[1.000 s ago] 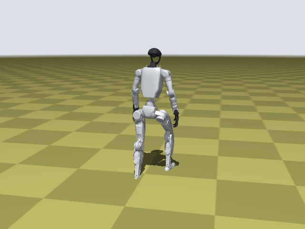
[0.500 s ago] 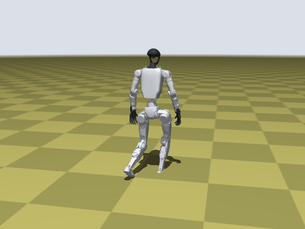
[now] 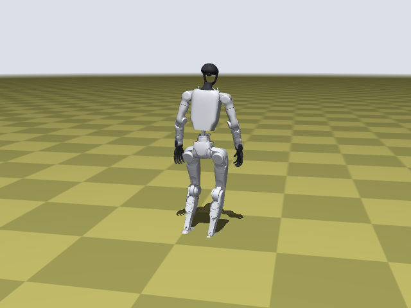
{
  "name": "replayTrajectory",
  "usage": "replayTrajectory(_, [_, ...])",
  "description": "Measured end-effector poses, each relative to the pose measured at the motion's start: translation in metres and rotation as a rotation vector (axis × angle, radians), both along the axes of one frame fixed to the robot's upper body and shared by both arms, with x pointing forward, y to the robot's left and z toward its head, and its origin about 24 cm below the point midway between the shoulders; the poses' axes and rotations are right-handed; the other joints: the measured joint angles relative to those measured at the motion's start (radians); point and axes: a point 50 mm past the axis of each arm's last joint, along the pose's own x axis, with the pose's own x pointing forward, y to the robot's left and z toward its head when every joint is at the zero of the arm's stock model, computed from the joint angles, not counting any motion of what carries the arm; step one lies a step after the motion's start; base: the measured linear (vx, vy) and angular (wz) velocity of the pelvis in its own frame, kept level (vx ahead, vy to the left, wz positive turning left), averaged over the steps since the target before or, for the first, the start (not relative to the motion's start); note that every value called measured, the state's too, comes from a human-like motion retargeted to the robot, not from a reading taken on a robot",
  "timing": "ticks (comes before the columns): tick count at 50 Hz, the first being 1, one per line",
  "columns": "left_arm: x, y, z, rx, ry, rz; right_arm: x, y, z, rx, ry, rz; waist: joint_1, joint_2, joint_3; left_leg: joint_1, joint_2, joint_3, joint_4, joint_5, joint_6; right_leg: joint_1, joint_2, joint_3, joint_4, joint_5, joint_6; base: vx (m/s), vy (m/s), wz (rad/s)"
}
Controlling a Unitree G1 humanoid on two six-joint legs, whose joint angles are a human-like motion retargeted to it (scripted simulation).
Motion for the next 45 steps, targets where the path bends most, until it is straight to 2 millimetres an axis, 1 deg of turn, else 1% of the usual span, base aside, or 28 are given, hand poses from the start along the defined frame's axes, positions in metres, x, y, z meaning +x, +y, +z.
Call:
replayTrajectory(5, [-0.002,0.000,-0.001,0.005,0.018,-0.009,-0.011,0.003,-0.006,0.003,0.035,0.007,-0.025,0.003,-0.015,0.026,-0.009,0.017,-0.015,-0.025,0.020,0.003,-0.010,0.019,0.029,-0.026,0.001,0.10,0.10,-0.03])
replayTrajectory(7, [0.003,0.001,0.000,0.010,0.010,-0.014,-0.012,0.004,-0.007,0.009,0.047,0.009,-0.041,-0.015,-0.009,0.089,-0.035,0.028,-0.113,0.007,0.030,0.040,-0.033,0.031,-0.014,-0.016,0.004,0.11,0.10,0.06])
replayTrajectory(10, [0.004,0.000,0.000,0.012,0.007,-0.023,-0.022,0.006,-0.012,0.012,0.074,0.003,-0.055,-0.012,-0.008,0.092,-0.038,0.038,-0.085,-0.016,0.037,0.035,-0.039,0.038,0.030,-0.037,0.006,0.06,0.10,-0.02])
replayTrajectory(15, [0.011,-0.002,0.002,0.016,-0.016,-0.043,-0.030,0.002,-0.015,0.005,0.093,-0.015,-0.077,-0.019,-0.009,0.116,-0.057,0.055,-0.104,-0.023,0.050,0.031,-0.058,0.053,0.067,-0.055,0.013,0.05,0.10,-0.02])
replayTrajectory(21, [0.020,-0.005,0.005,0.021,-0.040,-0.072,-0.031,-0.004,-0.014,-0.008,0.089,-0.037,-0.102,-0.034,-0.001,0.143,-0.089,0.072,-0.137,-0.020,0.067,0.015,-0.088,0.075,0.125,-0.075,0.022,0.03,0.09,-0.01])
replayTrajectory(25, [0.022,-0.008,0.005,0.024,-0.043,-0.091,-0.030,-0.007,-0.012,-0.015,0.083,-0.046,-0.118,-0.046,0.005,0.155,-0.111,0.081,-0.153,-0.018,0.077,-0.004,-0.108,0.088,0.173,-0.085,0.029,0.02,0.08,-0.01])
replayTrajectory(35, [0.017,-0.016,0.002,0.010,-0.022,-0.121,-0.029,-0.013,-0.011,-0.038,0.082,-0.051,-0.135,-0.065,0.008,0.164,-0.139,0.095,-0.157,-0.025,0.100,-0.024,-0.130,0.112,0.220,-0.090,0.040,0.02,0.06,-0.04])
replayTrajectory(45, [0.015,-0.022,0.001,-0.022,-0.025,-0.108,-0.033,-0.020,-0.011,-0.064,0.093,-0.062,-0.116,-0.058,0.014,0.163,-0.133,0.105,-0.116,-0.059,0.118,-0.006,-0.121,0.122,0.207,-0.094,0.035,0.00,0.00,0.00])
